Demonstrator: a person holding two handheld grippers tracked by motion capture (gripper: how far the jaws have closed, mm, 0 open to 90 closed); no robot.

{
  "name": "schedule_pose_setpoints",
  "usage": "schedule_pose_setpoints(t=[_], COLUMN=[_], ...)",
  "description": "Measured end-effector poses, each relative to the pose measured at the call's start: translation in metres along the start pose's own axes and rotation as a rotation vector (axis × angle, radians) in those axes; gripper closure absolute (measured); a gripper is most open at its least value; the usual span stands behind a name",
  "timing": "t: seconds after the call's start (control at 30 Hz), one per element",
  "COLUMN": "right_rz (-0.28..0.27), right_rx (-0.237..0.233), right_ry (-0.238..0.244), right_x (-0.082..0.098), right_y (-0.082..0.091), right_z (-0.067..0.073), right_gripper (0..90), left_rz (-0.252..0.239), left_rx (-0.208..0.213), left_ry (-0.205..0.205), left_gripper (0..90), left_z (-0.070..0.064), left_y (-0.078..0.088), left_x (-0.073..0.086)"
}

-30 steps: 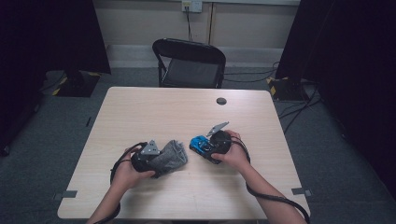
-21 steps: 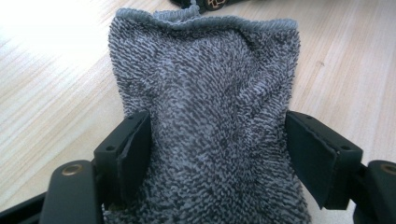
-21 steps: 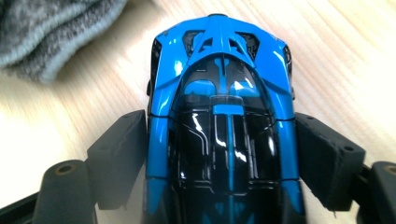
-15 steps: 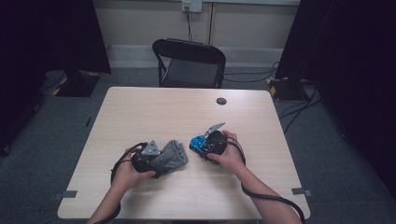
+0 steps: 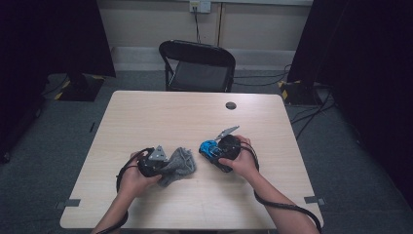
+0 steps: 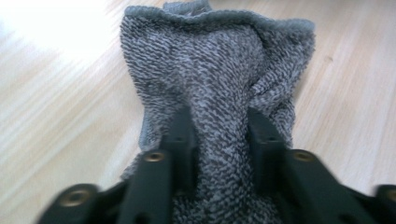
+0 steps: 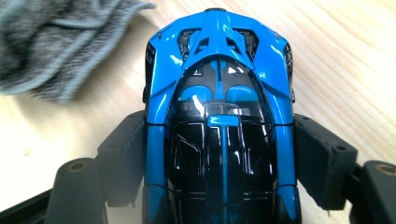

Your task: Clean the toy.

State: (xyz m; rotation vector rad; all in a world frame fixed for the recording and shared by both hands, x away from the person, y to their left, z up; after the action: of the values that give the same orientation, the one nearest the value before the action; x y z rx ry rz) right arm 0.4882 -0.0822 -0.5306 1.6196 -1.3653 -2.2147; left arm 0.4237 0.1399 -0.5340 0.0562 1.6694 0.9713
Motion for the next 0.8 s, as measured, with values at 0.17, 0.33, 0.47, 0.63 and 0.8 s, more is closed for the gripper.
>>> schedule_pose_setpoints(t=[0.17, 0.33, 0.47, 0.63, 0.8], right_rz=[-0.025, -0.032, -0.046, -0.032, -0.020], right_rx=[-0.021, -0.050, -0.087, -0.112, -0.097], right_ry=[0.012, 0.054, 0.070, 0.103, 0.103], right_x=[-0.010, -0.019, -0.027, -0.034, -0.034], right_y=[0.010, 0.016, 0.015, 0.007, 0.004], right_z=[0.006, 0.018, 0.033, 0.046, 0.040], right_gripper=[26.3, 26.3, 26.3, 26.3, 26.3], left_rz=[-0.126, -0.166, -0.146, -0.156, -0.154], left_rx=[-0.080, -0.192, -0.213, -0.116, -0.061], left_ry=[0.127, 0.192, 0.214, 0.181, 0.138], left_gripper=[74.0, 74.1, 73.9, 73.9, 74.1], left_z=[0.020, 0.050, 0.062, 0.048, 0.038], left_y=[0.011, 0.016, 0.002, -0.018, -0.022], left_x=[-0.020, -0.035, -0.047, -0.069, -0.072])
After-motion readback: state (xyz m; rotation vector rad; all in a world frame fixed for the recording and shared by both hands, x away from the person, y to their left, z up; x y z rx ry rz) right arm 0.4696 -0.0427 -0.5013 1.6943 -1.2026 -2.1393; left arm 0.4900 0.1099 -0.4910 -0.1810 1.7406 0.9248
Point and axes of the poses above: each handheld gripper's, and its own axes: y roughly backward along the jaws, x roughly out of its underside, z roughly to its left, the point moved 7 cm from there along -y, roughly forward along the jaws, and after that the axes turned 11 degrees about -z, right-handed, at the moved point
